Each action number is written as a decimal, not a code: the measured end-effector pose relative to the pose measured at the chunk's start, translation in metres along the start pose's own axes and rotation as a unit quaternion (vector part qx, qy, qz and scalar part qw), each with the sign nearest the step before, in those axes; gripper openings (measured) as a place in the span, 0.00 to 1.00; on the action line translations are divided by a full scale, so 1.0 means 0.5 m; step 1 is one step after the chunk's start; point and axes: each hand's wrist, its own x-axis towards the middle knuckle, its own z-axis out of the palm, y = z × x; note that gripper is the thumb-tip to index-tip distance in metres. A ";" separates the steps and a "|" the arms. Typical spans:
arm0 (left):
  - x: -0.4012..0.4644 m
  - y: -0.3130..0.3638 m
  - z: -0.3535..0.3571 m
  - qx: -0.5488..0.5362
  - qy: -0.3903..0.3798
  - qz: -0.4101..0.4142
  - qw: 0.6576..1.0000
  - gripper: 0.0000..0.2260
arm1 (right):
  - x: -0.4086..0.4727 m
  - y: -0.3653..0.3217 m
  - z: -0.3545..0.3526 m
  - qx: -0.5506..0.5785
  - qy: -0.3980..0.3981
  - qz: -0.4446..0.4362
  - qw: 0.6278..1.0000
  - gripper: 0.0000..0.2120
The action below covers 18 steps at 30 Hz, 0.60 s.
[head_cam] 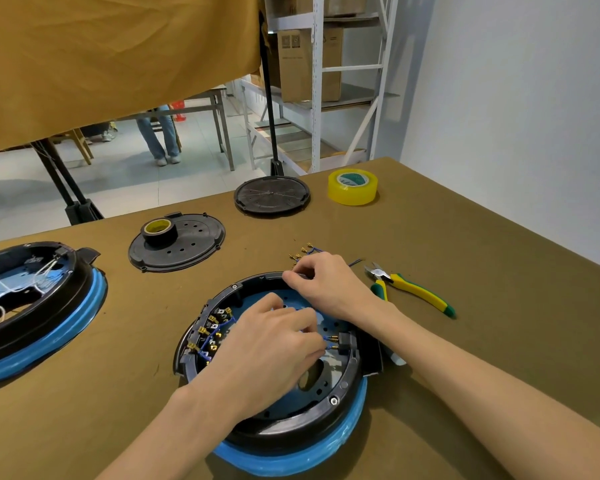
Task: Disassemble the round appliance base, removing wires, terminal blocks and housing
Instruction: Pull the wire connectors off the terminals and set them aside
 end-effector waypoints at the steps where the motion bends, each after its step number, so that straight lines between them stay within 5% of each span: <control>1: 0.000 0.000 0.001 0.008 -0.003 0.008 1.000 0.05 | 0.000 0.001 0.000 0.000 0.000 0.001 1.000 0.15; 10: 0.000 0.001 0.012 -0.004 0.001 -0.011 1.000 0.18 | 0.001 0.004 0.003 -0.001 0.003 0.006 1.000 0.15; 18: 0.011 0.004 0.016 -0.053 0.017 -0.042 0.998 0.15 | 0.001 0.001 0.002 -0.006 0.001 0.004 1.000 0.15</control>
